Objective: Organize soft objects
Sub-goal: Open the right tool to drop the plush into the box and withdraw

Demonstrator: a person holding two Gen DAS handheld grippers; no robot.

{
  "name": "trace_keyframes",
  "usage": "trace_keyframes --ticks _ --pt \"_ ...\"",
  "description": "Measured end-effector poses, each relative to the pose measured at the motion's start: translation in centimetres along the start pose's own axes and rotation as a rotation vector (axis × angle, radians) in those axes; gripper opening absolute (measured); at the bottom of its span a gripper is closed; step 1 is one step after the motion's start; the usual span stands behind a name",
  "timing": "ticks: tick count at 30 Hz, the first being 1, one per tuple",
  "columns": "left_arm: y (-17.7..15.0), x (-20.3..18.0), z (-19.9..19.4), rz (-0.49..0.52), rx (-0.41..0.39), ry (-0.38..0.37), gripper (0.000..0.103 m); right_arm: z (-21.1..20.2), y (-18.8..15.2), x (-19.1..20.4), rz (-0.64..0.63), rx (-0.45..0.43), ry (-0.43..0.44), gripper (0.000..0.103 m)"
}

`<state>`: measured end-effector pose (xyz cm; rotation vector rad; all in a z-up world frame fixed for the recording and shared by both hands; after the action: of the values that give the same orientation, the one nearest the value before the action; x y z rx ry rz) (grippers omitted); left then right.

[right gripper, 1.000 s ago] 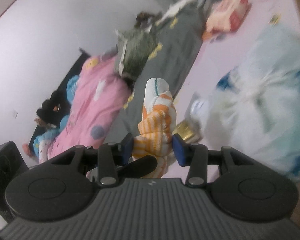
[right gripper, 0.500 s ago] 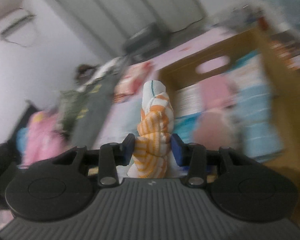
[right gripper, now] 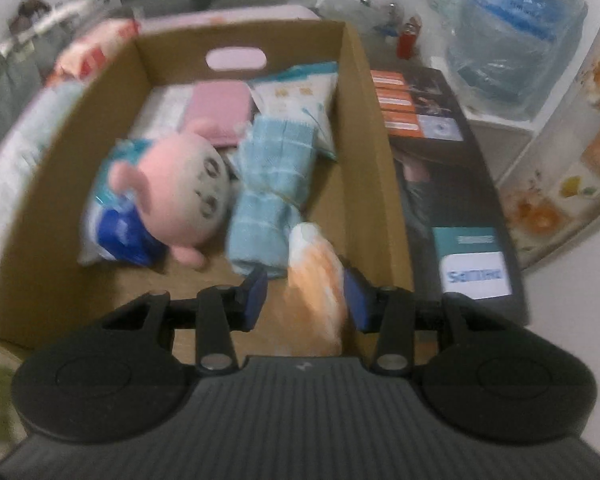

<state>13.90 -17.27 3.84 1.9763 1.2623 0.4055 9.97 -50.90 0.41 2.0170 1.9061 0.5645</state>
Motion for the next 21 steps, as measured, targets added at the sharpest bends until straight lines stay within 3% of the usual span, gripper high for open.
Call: trace_keyframes --ticks 9,16,21 --pt "-0.5 1.8 -1.0 -0.030 -0.024 0.026 0.050 -1.1 0.5 1.4 -0.007 -0.032 0.005 0.046" --pt "-1.9 4.9 -3.0 -0.070 -0.056 0.110 0.059 -3.2 2.4 4.8 0.069 -0.165 0.210 0.061" --pt "-3.9 8.3 -4.7 -0.116 -0.052 0.223 0.060 -3.9 4.4 9.7 0.036 -0.200 0.363 0.063"
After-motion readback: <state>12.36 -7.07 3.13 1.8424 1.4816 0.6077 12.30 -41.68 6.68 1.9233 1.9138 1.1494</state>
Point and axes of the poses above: each gripper's, at about its wrist camera, not at the fingertips, and z roughly the way its jaws point, x to its left, y to its top, the point moved 4 cm from there along z, roughly the way its jaws point, and after that the axes turned 10 degrees about y, right-handed, at the moved point
